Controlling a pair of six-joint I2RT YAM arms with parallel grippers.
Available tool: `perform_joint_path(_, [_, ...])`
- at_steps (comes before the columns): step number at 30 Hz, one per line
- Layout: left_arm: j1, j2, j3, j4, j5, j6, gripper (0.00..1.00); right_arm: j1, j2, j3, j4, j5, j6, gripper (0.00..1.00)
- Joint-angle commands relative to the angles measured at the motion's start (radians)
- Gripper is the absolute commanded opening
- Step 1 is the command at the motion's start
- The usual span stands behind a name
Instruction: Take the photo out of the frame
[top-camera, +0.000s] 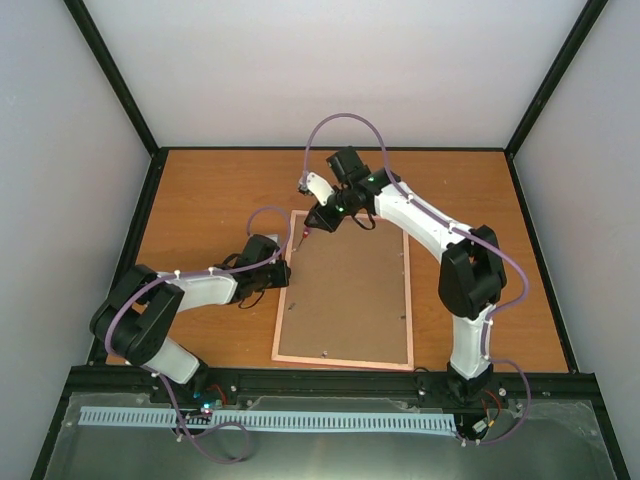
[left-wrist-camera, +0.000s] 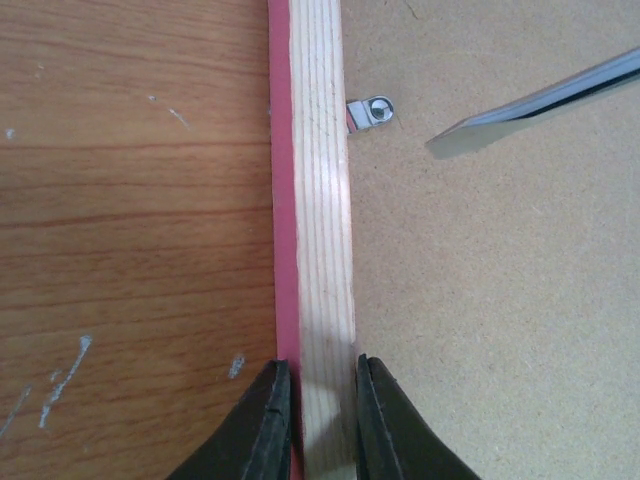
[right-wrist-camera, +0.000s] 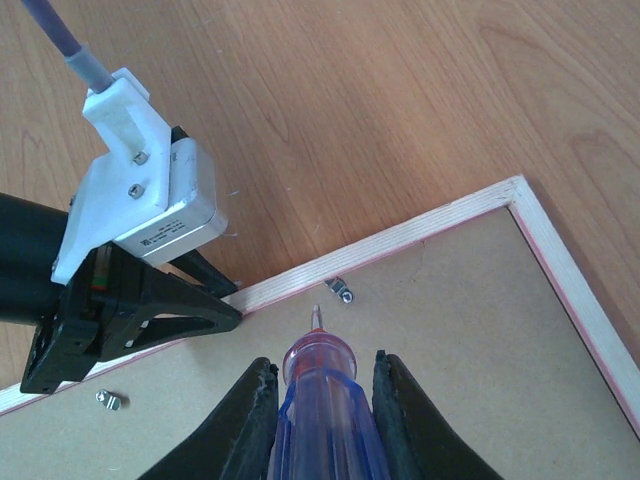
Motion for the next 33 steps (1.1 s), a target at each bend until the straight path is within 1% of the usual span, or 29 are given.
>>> perform_joint_path(1, [0.003,0.01,-0.029,-0.057,0.021,0.011,0.01,0.017,0.022,0.039,0.018,-0.017,0.01,0.03])
perform_joint_path(19, [0.002,0.021,-0.026,-0.056,0.023,0.014,0.01,0.026,0.089,0.076,0.021,0.012,0.014,0.03])
perform_joint_path(33, [0.003,0.023,-0.025,-0.056,0.025,0.014,0.01,0.027,0.114,0.099,0.013,0.122,0.027,0.03])
